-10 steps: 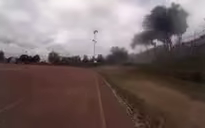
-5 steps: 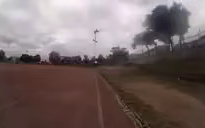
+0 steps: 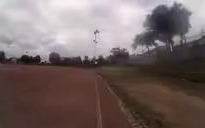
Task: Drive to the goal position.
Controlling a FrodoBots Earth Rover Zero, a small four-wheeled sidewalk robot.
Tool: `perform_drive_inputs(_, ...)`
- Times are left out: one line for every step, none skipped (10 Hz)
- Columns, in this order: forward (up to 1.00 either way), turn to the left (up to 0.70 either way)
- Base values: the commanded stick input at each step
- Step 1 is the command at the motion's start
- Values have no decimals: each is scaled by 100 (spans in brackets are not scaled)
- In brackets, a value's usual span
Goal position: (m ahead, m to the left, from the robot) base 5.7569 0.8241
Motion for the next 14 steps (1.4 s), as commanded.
perform_drive_inputs(70,0)
perform_drive_inputs(70,0)
perform_drive_inputs(70,0)
perform_drive_inputs(70,0)
perform_drive_inputs(70,0)
perform_drive_inputs(70,0)
perform_drive_inputs(70,0)
perform_drive_inputs(70,0)
perform_drive_inputs(70,0)
perform_drive_inputs(70,0)
perform_drive_inputs(70,0)
perform_drive_inputs(70,3)
perform_drive_inputs(70,17)
perform_drive_inputs(70,0)
